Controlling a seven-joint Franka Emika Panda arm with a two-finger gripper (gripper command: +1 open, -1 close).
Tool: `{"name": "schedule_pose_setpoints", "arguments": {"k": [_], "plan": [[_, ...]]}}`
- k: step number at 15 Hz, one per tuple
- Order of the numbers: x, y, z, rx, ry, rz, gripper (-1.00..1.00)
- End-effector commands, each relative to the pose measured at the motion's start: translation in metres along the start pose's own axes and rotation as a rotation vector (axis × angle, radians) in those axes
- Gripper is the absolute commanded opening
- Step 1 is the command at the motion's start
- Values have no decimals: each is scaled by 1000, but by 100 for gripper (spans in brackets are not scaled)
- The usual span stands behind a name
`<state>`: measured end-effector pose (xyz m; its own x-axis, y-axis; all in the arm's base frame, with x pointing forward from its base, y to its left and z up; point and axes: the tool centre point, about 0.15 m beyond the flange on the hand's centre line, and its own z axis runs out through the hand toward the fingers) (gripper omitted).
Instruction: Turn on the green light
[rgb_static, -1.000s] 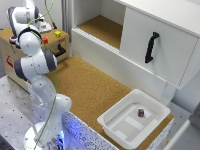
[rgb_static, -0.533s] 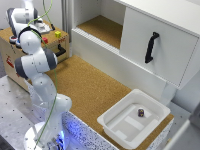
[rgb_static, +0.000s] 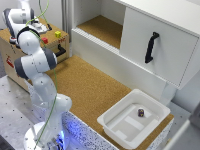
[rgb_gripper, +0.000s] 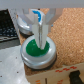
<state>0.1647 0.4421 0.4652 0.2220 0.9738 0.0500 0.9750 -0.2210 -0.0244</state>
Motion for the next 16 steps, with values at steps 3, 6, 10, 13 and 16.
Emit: {"name": "schedule_pose_setpoints", "arguments": {"k": [3,6,10,13,16], "plan": [[15,12,41,20,-61,12,-100],[12,8,40,15,-78,3,-100],[6,4,-55,-78,-8,22,-100],[4,15,-79,-116,10,62,100],[-2,30,-60,-101,2,138,100]]}}
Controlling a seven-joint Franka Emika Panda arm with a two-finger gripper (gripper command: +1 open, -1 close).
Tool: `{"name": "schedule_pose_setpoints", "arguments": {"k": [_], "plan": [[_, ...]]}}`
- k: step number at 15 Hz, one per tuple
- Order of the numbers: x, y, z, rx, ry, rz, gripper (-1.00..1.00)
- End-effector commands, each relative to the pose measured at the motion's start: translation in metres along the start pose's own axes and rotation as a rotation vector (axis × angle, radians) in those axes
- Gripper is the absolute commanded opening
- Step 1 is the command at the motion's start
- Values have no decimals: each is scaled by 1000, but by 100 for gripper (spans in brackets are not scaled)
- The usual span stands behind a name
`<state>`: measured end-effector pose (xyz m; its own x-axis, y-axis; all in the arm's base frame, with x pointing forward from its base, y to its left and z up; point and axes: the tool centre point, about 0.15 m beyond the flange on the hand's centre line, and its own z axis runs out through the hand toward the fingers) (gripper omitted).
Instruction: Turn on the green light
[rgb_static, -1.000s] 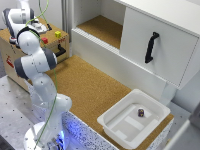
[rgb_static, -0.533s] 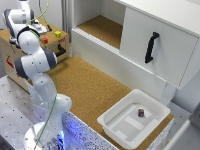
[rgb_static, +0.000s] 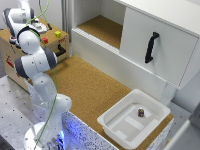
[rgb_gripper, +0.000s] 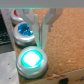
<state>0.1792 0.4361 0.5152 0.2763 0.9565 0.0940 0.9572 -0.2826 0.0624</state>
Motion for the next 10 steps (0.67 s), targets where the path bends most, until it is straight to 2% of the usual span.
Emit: {"name": "schedule_pose_setpoints", "arguments": {"k": [1,2,6,8,10], "plan": [[-6,24,-2,-1,-36,118,100],[-11,32,1,9,-21,158,100],[-36,60,9,-43,-36,271,100],[-50,73,19,-42,-39,333,100],[-70,86,30,-14,-25,412,100]]}}
